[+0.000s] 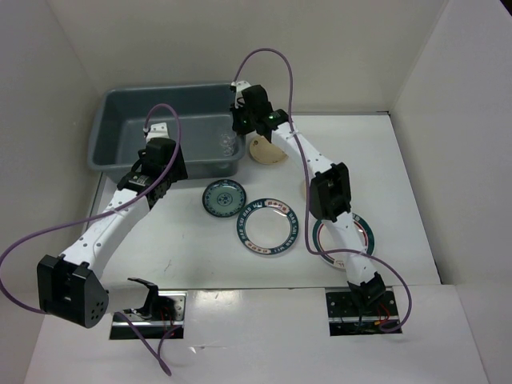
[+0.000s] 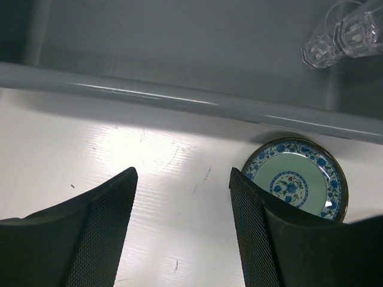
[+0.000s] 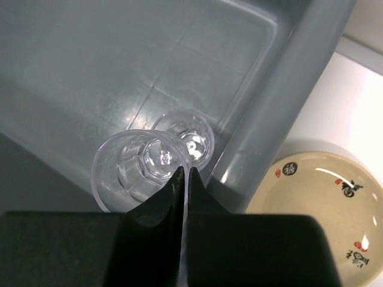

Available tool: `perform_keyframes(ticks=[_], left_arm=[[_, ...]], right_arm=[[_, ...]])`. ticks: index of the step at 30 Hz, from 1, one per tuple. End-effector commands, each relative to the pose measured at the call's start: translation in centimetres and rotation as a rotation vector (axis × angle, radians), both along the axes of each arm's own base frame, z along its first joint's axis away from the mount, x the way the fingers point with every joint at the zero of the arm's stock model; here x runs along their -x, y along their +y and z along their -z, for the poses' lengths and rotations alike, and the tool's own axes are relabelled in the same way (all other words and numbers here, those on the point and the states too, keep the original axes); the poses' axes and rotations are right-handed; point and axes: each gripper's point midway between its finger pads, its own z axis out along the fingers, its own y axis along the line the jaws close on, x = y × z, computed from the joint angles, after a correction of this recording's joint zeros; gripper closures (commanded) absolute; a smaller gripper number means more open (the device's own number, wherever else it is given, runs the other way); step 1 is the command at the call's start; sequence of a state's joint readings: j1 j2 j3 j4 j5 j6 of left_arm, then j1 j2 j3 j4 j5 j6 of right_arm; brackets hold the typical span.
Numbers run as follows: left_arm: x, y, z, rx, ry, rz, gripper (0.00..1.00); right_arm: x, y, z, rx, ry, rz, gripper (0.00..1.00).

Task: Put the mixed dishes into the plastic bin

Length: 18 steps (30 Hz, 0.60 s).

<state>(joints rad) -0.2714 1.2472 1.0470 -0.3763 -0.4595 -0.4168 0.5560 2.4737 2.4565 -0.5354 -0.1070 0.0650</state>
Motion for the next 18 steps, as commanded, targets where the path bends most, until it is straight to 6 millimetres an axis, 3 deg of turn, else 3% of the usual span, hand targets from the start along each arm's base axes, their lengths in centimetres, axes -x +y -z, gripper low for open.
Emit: perform_keyframes(ticks=[1, 18], left_arm=[[0.2, 0.4, -1.0, -0.019, -0.030, 0.000, 0.29], [0.1, 0.4, -0.7, -0.021, -0.021, 0.000, 0.29]], right_arm=[[-1.8, 1.0, -4.7, -0.075, -0.137, 0.017, 0.99], [-2.7, 1.1, -2.9, -0.068, -0.132, 0.048, 0.94]])
